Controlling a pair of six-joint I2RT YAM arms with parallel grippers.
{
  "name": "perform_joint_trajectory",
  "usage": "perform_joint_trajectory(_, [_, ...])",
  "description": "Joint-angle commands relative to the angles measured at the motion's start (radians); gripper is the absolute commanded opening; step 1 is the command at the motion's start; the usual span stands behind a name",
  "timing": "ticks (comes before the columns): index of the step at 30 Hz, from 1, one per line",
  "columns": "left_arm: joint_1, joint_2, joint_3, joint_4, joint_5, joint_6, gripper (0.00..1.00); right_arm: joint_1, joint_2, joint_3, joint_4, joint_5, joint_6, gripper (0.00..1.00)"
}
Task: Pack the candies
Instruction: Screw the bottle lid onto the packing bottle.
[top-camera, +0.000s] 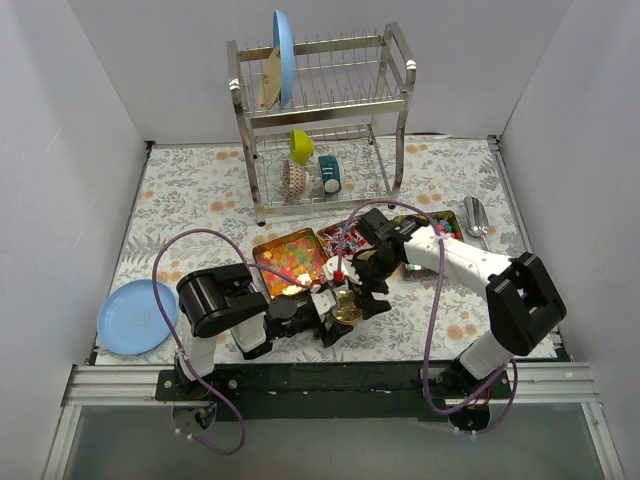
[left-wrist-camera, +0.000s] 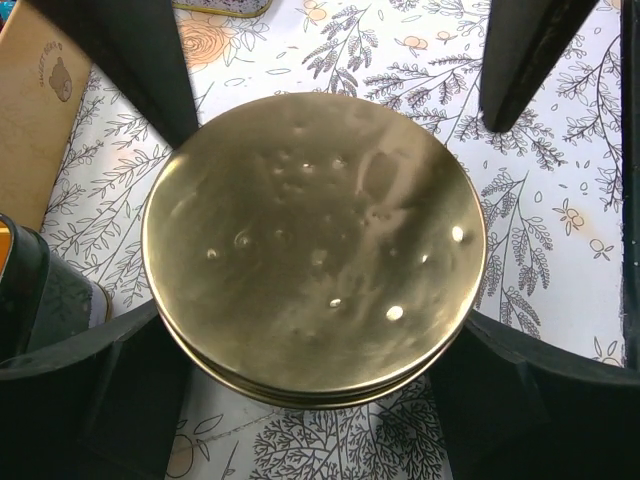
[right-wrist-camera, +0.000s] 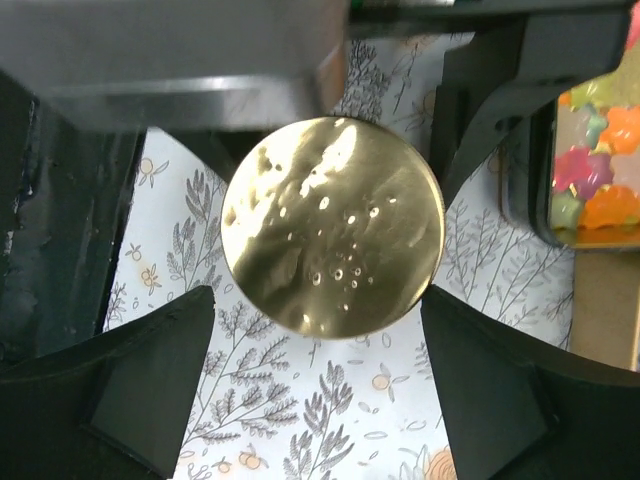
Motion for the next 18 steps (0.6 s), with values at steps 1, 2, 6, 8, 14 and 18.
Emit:
perform_joint_trajectory(1, [0.037,0.054,-0.043,0.138,-0.068,-0.001,0.00,0.008,-0.103,-0.085,-0.092,-0.025,0.047,0.90])
perform_joint_trajectory(2, [0.038,0.054,-0.043,0.138,-0.067,-0.003,0.00,0.010,-0.118,-0.108,-0.100,-0.024,0.053,0.90])
perform_joint_trajectory(6, [0.038,0.056,-0.042,0.132,-0.047,-0.003,0.00,-0.001,-0.173,-0.180,-0.121,0.014,0.114,0.89])
perform_joint_trajectory(8, [0.038,0.054,-0.043,0.135,-0.032,-0.001,0.00,-0.033,-0.183,-0.157,-0.115,0.015,0.144,0.89])
perform_joint_trajectory(14, [0.038,0.050,-0.042,0.121,-0.007,0.002,0.00,-0.085,-0.092,0.041,-0.004,-0.056,0.256,0.89])
perform_joint_trajectory(18, [0.038,0.041,-0.043,0.110,0.004,-0.003,0.00,-0.047,-0.002,0.144,0.026,-0.082,0.242,0.89])
